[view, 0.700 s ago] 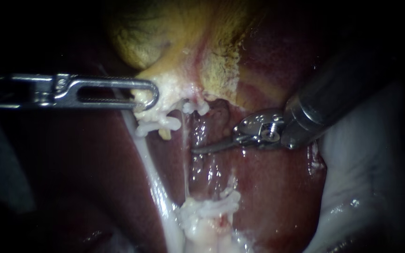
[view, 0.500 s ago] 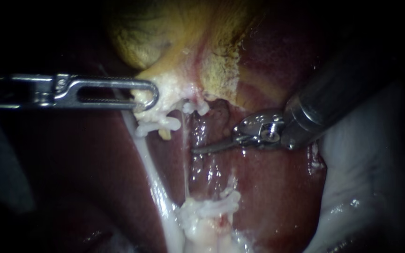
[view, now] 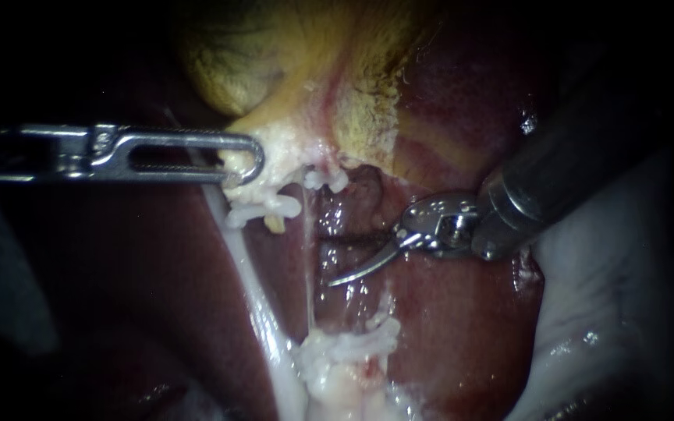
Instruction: Go back from the cut right tube
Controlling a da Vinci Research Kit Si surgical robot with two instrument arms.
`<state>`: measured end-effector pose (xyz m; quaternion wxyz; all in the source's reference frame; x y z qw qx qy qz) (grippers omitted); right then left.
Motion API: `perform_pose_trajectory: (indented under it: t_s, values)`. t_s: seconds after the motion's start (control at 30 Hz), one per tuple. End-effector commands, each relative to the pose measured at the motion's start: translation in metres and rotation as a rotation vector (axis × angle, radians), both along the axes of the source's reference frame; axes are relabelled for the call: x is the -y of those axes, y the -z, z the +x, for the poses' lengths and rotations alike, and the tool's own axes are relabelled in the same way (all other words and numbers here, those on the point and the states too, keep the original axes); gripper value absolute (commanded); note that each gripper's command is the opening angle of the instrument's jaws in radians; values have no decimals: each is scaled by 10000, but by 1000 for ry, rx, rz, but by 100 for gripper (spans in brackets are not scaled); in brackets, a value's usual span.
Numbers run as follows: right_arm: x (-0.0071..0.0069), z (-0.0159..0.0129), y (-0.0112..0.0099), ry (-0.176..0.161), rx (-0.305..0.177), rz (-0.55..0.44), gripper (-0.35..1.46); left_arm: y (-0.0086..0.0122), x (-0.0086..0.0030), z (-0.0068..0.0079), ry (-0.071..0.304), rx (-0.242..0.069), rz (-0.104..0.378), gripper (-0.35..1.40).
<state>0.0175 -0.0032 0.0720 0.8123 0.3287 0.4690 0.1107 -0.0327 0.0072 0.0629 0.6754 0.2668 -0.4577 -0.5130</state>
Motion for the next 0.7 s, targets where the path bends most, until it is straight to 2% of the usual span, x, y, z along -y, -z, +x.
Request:
perform_pose_trajectory:
  t_s: [0.03,0.1,0.3,0.5,0.7]
  values:
    - [-1,-3,4,-17,5,-31,143,0,0,0,-1,2,1,-35]
    - [-1,-11,9,-35,10,-84,145,-1,-1,1,-2,2,1,-35]
    - [-4,-39,23,-46,13,-201,145,-2,-1,3,-3,3,1,-35]
    - [-26,-65,40,-75,43,-333,145,-4,-2,3,-3,3,1,-35]
    - [-45,-81,57,-110,56,-419,145,-5,-3,3,-3,3,0,-35]
